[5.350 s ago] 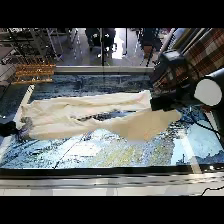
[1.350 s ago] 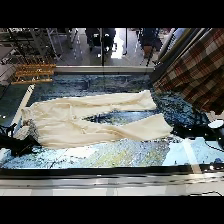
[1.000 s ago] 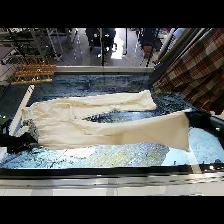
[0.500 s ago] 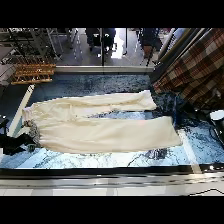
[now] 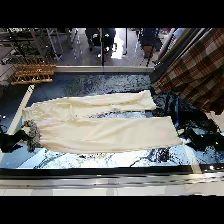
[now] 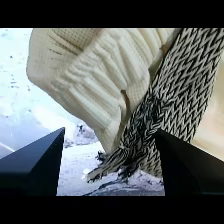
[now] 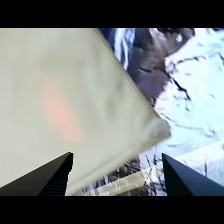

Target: Fold the clothes and pants, and hang the long-sleeved shirts on hangers.

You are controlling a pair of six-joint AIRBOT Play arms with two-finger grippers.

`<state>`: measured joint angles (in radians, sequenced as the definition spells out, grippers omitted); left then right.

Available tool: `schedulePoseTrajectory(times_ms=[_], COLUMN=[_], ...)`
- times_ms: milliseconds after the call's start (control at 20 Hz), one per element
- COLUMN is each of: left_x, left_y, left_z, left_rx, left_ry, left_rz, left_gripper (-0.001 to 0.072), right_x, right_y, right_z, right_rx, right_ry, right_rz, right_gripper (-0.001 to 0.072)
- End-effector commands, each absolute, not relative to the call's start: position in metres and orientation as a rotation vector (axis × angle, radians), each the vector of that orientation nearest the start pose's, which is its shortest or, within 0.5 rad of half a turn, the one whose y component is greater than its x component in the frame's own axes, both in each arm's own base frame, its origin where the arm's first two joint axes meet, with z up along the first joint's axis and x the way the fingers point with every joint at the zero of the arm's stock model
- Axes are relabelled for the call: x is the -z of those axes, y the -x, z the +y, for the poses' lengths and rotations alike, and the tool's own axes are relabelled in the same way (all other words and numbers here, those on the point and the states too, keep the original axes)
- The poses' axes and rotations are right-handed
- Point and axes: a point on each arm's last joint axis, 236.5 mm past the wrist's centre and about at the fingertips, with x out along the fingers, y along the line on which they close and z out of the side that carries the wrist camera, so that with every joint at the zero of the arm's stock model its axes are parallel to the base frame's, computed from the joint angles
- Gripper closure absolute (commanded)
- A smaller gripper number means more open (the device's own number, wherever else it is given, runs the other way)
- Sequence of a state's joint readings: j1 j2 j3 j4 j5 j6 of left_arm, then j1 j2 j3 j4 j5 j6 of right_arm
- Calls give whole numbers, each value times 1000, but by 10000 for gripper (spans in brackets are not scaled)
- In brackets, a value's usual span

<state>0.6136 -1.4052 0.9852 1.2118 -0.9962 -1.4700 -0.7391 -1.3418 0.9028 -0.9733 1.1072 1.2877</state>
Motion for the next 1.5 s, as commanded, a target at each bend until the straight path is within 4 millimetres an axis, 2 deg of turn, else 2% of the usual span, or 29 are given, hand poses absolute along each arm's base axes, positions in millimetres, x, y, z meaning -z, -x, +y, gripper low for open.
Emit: schedulePoseTrajectory(times_ms=[0, 100, 200, 250, 350, 400, 500, 650, 750, 850, 900, 950, 1050, 1100, 1250, 1400, 1450], left_x=[96, 103, 101, 99, 96, 95, 95, 96, 96, 95, 95, 94, 88, 84, 62, 37, 30], left_y=[-346, -347, -353, -354, -345, -335, -304, -263, -241, -231, -233, -237, -251, -260, -289, -313, -319], left_z=[158, 159, 160, 161, 168, 175, 198, 229, 243, 250, 251, 253, 249, 246, 241, 233, 229], left_rx=[-353, -357, -355, -355, -334, -337, -365, -404, -424, -396, -398, -393, -377, -366, -325, -246, -225], left_ry=[738, 742, 748, 752, 697, 682, 671, 735, 766, 738, 741, 738, 785, 818, 915, 963, 993], left_rz=[1235, 1239, 1211, 1203, 1220, 1239, 1283, 1299, 1298, 1299, 1286, 1266, 1212, 1175, 1052, 937, 909], left_gripper=[239, 688, 684, 684, 687, 687, 690, 690, 690, 686, 675, 531, 28, 1, 2, 3, 3], right_x=[68, 80, 89, 88, 69, 53, 29, 5, -2, 1, 8, 15, 35, 45, 76, 84, 86], right_y=[-264, -261, -274, -288, -327, -349, -389, -445, -479, -511, -528, -543, -568, -578, -597, -612, -618], right_z=[-122, -123, -121, -113, -89, -78, -73, -64, -48, -32, -29, -29, -21, -14, -9, -8, -10], right_rx=[154, 181, 202, 170, 31, -29, -46, -12, -19, -64, -73, -74, -124, -163, -187, -196, -178], right_ry=[-1040, -1053, -1044, -1037, -1010, -997, -964, -805, -749, -739, -757, -782, -838, -856, -929, -916, -893], right_rz=[1282, 1273, 1224, 1190, 1089, 1023, 912, 783, 739, 749, 760, 770, 829, 865, 947, 956, 956], right_gripper=[73, 75, 80, 94, 143, 144, 146, 146, 146, 146, 146, 147, 147, 148, 190, 197, 221])
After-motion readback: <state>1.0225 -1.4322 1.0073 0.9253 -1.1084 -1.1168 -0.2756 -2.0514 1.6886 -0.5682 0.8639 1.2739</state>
